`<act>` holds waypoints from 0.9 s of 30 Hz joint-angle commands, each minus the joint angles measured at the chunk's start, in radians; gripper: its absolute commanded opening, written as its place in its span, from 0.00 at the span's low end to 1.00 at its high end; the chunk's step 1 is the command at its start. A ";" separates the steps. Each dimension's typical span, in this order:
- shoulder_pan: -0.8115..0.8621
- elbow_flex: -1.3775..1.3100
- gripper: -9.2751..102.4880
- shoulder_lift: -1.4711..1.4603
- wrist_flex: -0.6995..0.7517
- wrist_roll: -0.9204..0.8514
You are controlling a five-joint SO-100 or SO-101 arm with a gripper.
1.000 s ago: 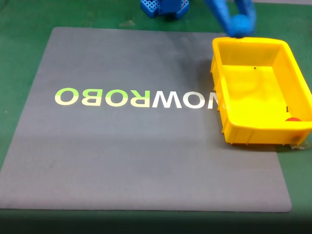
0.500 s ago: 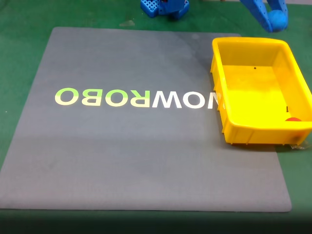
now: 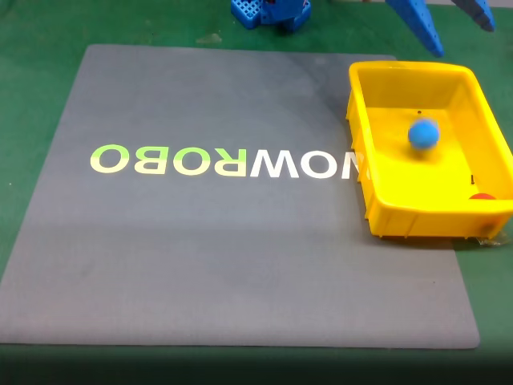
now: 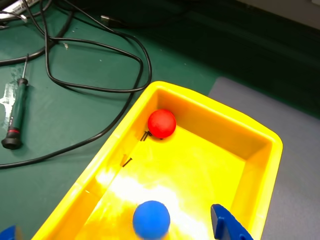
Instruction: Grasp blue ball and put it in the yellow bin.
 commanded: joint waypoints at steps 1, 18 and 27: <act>0.032 -0.048 0.47 0.009 0.002 0.008; 0.204 0.621 0.29 0.643 0.155 -0.054; 0.469 1.115 0.08 1.322 0.545 -0.169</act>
